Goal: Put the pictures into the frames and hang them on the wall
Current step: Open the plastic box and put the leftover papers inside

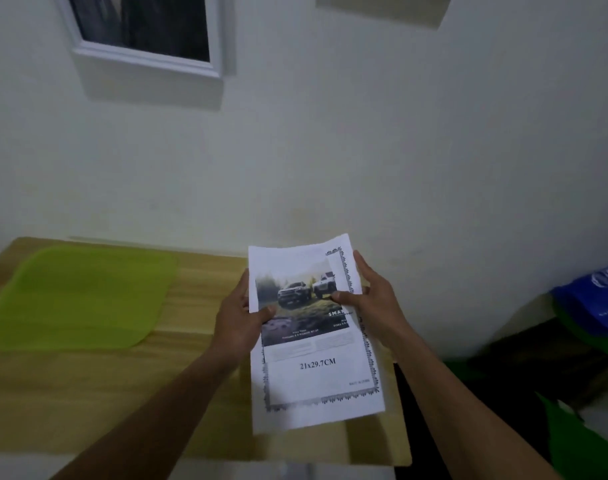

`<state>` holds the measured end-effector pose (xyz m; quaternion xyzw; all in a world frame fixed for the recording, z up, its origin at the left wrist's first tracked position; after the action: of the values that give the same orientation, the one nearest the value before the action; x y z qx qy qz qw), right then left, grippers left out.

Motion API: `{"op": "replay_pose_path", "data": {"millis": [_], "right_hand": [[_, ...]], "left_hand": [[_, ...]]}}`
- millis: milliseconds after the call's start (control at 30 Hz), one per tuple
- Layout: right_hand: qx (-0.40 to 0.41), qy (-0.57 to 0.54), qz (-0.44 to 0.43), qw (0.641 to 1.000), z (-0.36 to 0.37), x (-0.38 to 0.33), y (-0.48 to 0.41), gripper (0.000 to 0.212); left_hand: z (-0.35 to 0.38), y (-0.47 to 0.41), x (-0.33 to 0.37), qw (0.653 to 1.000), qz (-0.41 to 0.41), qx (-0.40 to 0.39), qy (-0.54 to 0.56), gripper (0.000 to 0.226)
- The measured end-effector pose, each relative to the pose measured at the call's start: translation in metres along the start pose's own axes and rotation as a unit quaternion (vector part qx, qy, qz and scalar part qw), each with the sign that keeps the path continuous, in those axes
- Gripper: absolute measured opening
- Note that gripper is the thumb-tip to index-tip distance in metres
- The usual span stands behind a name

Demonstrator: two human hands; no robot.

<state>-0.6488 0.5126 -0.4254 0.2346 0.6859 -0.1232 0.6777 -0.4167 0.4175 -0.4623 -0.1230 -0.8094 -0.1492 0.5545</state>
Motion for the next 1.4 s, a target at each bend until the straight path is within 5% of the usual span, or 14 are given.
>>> {"op": "replay_pose_path", "data": {"millis": [400,500,600,800,1067,1267,1400], "right_hand": [[-0.180,0.164,0.019,0.970,-0.003,0.030,-0.137,0.101],[-0.225,0.173,0.014,0.959,0.007,0.034,-0.162,0.097],[-0.259,0.188,0.018,0.947,0.015,0.041,-0.188,0.095],[-0.341,0.378,-0.002,0.861,0.035,0.061,-0.226,0.104],[-0.369,0.548,-0.101,0.744,0.059,0.094,-0.228,0.084],[-0.301,0.567,-0.225,0.733,0.062,0.107,-0.203,0.063],[-0.260,0.561,-0.170,0.768,0.049,0.127,-0.165,0.056]], "left_hand": [[0.052,-0.019,-0.045,0.984,-0.169,0.039,0.039,0.079],[0.040,-0.032,-0.049,0.983,-0.156,0.065,-0.069,0.066],[0.010,-0.052,-0.049,0.948,-0.070,0.117,-0.289,0.065],[-0.007,-0.087,-0.080,0.879,-0.098,-0.156,-0.440,0.139],[0.008,-0.102,-0.058,0.851,-0.053,-0.247,-0.461,0.162],[0.009,-0.108,-0.067,0.820,-0.071,-0.266,-0.501,0.167],[0.011,-0.108,-0.067,0.806,-0.073,-0.277,-0.518,0.167]]}}
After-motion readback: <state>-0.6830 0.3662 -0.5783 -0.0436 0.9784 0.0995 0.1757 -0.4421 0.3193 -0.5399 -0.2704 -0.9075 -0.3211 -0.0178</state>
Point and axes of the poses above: each hand's wrist, its own y-axis away from the middle knuckle, its own z-axis out of the palm, x = y × z, the point moved 4 cm from there along -y, towards the middle knuckle, and after that the axes turned 10 degrees about -y, right-handed, at the moved point
